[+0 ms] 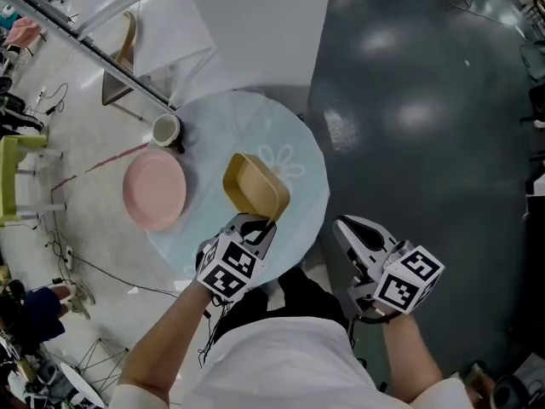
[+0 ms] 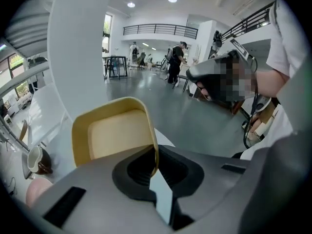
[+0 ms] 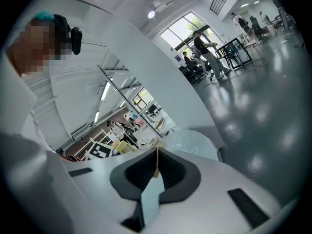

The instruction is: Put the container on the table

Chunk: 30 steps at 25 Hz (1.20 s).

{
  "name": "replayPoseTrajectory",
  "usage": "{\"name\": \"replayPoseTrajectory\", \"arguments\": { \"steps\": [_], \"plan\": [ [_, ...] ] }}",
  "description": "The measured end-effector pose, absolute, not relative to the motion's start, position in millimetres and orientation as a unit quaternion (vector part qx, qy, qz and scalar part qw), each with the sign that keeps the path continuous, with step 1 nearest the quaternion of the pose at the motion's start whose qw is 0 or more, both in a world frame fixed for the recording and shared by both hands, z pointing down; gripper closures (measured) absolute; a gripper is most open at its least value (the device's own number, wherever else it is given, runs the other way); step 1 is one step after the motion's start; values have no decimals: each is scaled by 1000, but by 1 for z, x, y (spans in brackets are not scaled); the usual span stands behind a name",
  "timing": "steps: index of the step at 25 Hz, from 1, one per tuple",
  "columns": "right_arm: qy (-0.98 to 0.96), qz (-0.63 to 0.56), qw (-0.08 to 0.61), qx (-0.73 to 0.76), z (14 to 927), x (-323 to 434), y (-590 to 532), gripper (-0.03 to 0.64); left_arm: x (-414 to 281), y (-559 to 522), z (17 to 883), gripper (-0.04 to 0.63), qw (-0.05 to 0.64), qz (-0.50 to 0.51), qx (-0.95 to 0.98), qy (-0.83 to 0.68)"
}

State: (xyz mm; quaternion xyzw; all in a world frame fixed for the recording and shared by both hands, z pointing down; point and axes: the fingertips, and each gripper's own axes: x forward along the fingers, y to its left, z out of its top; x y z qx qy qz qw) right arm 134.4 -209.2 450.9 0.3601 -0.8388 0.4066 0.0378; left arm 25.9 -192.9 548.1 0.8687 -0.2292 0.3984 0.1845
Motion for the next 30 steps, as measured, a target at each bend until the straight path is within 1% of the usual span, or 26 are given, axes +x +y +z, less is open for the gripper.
{"name": "replayPoseTrajectory", "arguments": {
  "steps": [10,19,30],
  "plan": [
    [-827,426,48,363,476,150,-217,592,39,-204,598,567,211,452,842,-206],
    [-823,433,54,363,493,161,-221,592,51,-208,631,568,222,513,808,-188],
    [-816,443,60,367,513,177,-223,592,64,-210,655,566,226,545,786,-185]
  ]
}}
